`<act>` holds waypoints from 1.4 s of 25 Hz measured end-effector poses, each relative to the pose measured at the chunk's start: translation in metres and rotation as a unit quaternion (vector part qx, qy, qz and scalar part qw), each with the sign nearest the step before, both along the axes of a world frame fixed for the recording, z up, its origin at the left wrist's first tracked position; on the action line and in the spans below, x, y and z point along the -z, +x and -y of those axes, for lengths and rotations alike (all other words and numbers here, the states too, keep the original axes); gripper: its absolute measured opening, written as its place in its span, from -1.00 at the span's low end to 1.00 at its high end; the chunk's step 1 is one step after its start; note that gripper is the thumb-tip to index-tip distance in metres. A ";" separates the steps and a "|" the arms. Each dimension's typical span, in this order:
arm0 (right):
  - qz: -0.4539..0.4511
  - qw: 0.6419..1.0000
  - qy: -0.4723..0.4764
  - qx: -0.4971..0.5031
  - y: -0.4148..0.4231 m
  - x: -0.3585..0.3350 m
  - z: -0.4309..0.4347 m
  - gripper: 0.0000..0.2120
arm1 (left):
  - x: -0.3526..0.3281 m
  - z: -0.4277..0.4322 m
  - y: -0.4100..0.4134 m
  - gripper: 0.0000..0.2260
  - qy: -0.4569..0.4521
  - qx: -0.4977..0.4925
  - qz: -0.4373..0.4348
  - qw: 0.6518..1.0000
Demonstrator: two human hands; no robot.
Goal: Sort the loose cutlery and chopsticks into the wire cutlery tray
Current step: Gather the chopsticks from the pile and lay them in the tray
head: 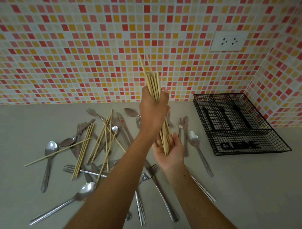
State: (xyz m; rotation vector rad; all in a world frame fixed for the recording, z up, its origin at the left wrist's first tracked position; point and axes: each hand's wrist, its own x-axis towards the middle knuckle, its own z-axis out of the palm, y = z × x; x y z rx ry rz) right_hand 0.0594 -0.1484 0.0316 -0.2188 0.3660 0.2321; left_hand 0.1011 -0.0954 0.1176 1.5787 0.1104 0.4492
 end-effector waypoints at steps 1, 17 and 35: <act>0.002 1.000 0.000 -0.005 0.000 0.000 0.000 -0.56 | -0.002 0.000 0.000 -0.82 0.003 -0.002 0.006 1.000; 0.027 0.999 0.018 -0.023 0.005 0.008 0.010 -0.51 | -0.022 -0.007 0.006 -0.64 -0.005 0.050 0.072 0.996; 0.029 0.999 -0.028 -0.027 0.012 0.008 0.021 -0.56 | -0.024 -0.017 0.013 -0.85 -0.097 0.041 0.113 0.988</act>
